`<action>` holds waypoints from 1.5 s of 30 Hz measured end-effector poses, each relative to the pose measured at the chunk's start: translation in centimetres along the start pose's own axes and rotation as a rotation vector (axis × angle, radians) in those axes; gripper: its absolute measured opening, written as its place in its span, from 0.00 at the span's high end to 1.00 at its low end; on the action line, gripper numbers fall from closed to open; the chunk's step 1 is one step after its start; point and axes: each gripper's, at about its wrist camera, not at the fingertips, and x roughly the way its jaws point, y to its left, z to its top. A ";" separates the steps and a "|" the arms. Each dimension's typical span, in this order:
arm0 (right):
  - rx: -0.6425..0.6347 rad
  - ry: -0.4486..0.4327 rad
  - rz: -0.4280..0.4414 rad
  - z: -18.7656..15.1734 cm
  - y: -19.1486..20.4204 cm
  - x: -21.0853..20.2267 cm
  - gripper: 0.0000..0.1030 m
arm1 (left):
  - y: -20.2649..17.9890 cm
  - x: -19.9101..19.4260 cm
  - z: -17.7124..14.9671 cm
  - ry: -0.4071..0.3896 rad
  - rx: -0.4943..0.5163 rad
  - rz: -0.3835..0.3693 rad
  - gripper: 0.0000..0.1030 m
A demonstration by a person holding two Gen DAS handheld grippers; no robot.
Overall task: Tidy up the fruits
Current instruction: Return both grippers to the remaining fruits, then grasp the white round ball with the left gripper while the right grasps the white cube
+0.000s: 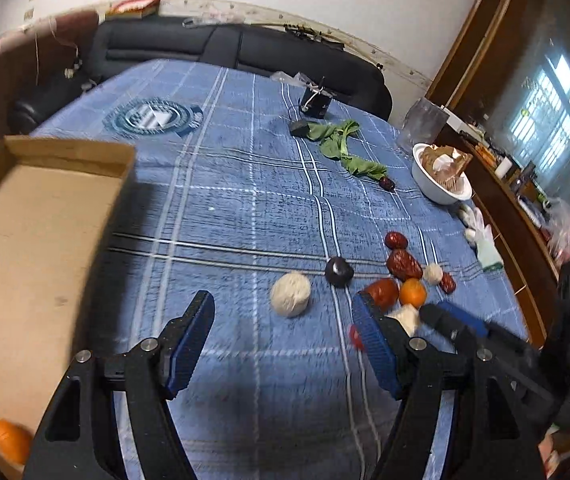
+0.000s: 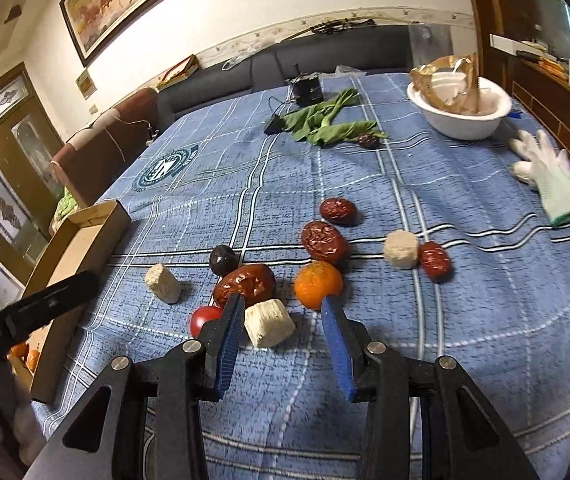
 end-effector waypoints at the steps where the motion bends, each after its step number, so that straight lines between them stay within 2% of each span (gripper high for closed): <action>1: -0.007 -0.001 0.001 -0.1 0.1 0.2 0.58 | 0.1 0.6 0.2 0.001 -0.008 -0.005 0.32; 6: -0.038 -0.010 0.002 -0.7 0.3 1.1 0.58 | -0.1 3.5 0.8 0.016 -0.019 -0.031 0.35; 11: -0.050 -0.006 0.018 -1.1 0.3 1.3 0.58 | -0.4 4.4 0.4 0.018 0.041 -0.036 0.48; 13: -0.058 -0.002 0.019 -1.2 0.4 1.5 0.58 | -0.5 4.8 0.2 0.033 0.051 -0.042 0.58; 15: -0.066 0.013 0.020 -1.2 0.5 1.9 0.58 | -0.6 5.3 0.0 0.057 0.053 -0.057 0.61; 20: -0.090 0.025 0.008 -1.2 1.1 2.5 0.60 | -0.9 5.9 -0.4 0.073 0.062 -0.036 0.61; 26: -0.103 0.037 -0.001 -1.2 1.4 2.8 0.65 | -1.5 5.9 -0.7 0.056 0.096 -0.009 0.61; 28: -0.100 0.036 0.001 -1.2 1.3 2.7 0.66 | -1.6 5.9 -0.8 0.061 0.104 -0.016 0.74; 30: -0.104 0.035 -0.002 -1.1 1.3 2.8 0.66 | -1.8 5.7 -0.9 0.056 0.110 -0.027 0.74; 34: -0.092 0.024 -0.008 -1.2 1.1 2.5 0.66 | -2.6 5.2 -1.0 0.003 0.165 0.020 0.74; 37: -0.079 0.020 -0.009 -1.3 0.9 2.3 0.66 | -3.1 5.2 -1.2 -0.001 0.192 0.028 0.74; 45: -0.034 0.023 -0.017 -1.3 0.9 1.2 0.66 | -1.9 3.4 -1.0 -0.043 0.145 0.025 0.74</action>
